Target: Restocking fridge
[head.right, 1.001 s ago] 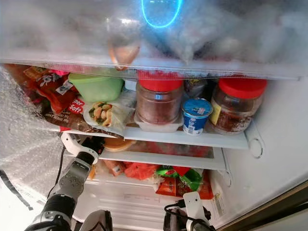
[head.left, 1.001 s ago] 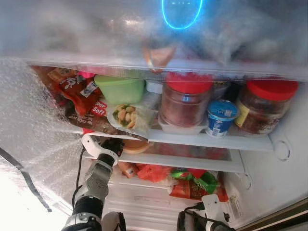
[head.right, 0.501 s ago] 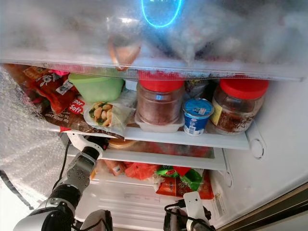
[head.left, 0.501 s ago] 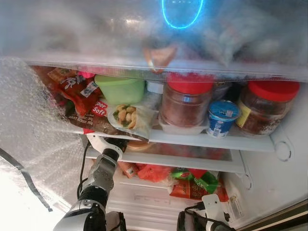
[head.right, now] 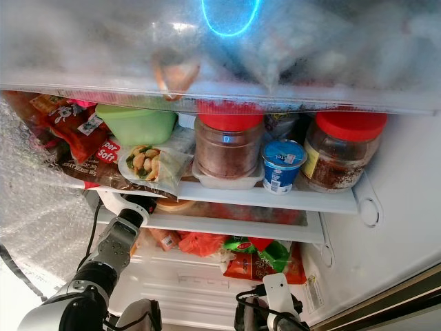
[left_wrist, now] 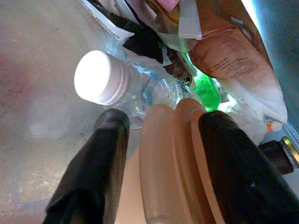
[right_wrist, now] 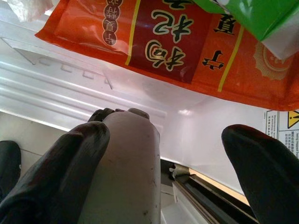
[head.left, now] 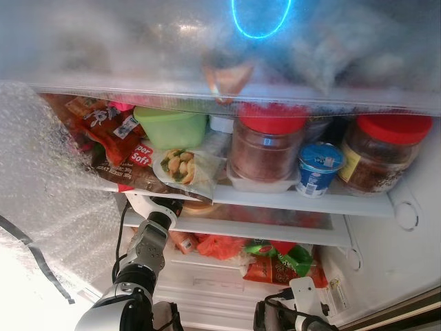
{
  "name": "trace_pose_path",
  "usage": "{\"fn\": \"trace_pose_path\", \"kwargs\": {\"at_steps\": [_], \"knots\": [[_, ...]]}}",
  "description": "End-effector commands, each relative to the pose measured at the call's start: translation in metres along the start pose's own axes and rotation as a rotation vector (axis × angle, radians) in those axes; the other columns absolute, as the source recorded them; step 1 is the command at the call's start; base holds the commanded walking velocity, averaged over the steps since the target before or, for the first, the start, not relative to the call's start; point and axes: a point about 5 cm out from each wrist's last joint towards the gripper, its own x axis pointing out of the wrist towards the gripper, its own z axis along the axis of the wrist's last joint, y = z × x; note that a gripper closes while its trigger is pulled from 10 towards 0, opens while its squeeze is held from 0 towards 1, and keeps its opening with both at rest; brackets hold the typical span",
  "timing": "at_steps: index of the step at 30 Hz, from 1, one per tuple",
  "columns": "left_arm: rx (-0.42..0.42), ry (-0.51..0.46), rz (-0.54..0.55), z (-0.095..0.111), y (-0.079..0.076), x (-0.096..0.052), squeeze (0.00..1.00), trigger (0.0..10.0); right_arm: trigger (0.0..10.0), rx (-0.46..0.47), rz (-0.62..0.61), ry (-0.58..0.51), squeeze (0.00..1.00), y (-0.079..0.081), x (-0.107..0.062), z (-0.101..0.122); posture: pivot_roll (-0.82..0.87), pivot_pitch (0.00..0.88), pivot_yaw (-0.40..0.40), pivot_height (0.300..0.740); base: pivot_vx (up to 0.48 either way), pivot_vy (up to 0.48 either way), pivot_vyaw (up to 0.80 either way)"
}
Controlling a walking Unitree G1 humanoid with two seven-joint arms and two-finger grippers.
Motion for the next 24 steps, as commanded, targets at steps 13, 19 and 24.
{"fn": "trace_pose_path", "kwargs": {"at_steps": [13, 19, 24], "knots": [[-0.005, 0.004, -0.135, -0.005, -0.014, -0.006, 1.0, 10.0, 10.0, 0.027, 0.015, 0.128, 0.0, 0.006, -0.008, -0.033, 0.0, 0.081, 0.003, 0.622, 0.0, 0.0, 0.0], [0.027, 0.035, -0.157, -0.008, -0.012, -0.017, 0.0, 10.0, 10.0, 0.029, 0.017, 0.126, 0.0, 0.006, -0.007, -0.033, -0.01, 0.077, 0.006, 0.622, 0.0, 0.0, 0.0], [0.055, 0.069, -0.14, -0.013, -0.003, -0.03, 0.0, 10.0, 10.0, 0.032, 0.017, 0.124, 0.0, 0.007, -0.007, -0.032, -0.01, 0.07, 0.01, 0.622, 0.0, 0.0, 0.0]]}}
